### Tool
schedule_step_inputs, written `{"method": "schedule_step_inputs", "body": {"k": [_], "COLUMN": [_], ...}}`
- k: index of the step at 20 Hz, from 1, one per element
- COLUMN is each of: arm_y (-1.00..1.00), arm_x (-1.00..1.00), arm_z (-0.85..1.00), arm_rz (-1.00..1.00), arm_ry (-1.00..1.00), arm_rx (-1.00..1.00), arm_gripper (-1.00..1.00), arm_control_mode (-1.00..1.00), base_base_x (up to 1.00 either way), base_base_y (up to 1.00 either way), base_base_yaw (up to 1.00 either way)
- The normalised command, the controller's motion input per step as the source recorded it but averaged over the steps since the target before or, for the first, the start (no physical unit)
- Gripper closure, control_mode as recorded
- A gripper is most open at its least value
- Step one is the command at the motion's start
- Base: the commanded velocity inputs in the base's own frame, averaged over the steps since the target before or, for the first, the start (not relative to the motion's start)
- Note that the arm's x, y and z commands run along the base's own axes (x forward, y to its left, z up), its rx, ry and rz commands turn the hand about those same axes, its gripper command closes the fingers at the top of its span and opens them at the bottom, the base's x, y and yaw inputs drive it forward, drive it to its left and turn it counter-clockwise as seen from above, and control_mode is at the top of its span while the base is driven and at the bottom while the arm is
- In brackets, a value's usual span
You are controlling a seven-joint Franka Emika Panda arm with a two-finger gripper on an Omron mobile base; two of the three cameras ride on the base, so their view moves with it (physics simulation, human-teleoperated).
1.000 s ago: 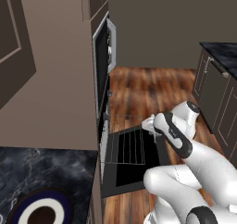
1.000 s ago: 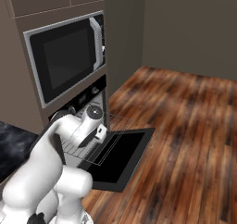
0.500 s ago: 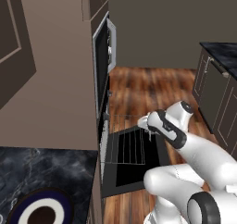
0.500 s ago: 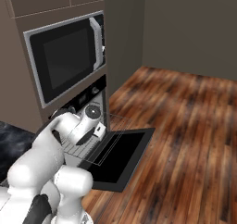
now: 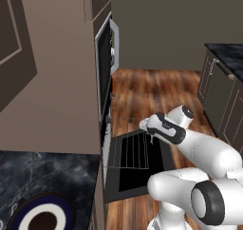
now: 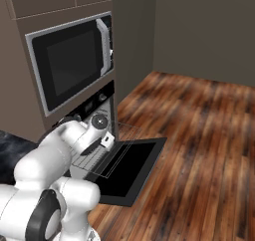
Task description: Place the fish on the rack of the oven, and slide the rack back inside. Close the oven door.
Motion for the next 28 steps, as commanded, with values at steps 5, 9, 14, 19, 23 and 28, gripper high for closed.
{"method": "schedule_step_inputs", "body": {"k": [5, 9, 14, 19, 23, 28], "arm_y": [0.04, 0.08, 0.03, 0.06, 0.17, 0.12], "arm_x": [-0.13, -0.06, -0.16, -0.16, -0.03, -0.02], "arm_z": [-0.67, -0.77, -0.81, -0.72, -0.69, -0.53], "arm_rz": [-0.11, -0.08, -0.08, -0.07, -0.04, -0.03], "arm_ry": [-0.12, -0.04, -0.04, -0.02, 0.00, -0.01], "arm_rx": [0.00, 0.00, 0.00, 0.00, 0.00, 0.00], "arm_gripper": [1.00, 1.00, 1.00, 1.00, 1.00, 1.00], "arm_control_mode": [-1.00, -1.00, -1.00, -1.00, -1.00, -1.00], "base_base_x": [0.00, 0.00, 0.00, 0.00, 0.00, 0.00], "base_base_y": [0.00, 0.00, 0.00, 0.00, 0.00, 0.00], "base_base_yaw": [0.00, 0.00, 0.00, 0.00, 0.00, 0.00]}}
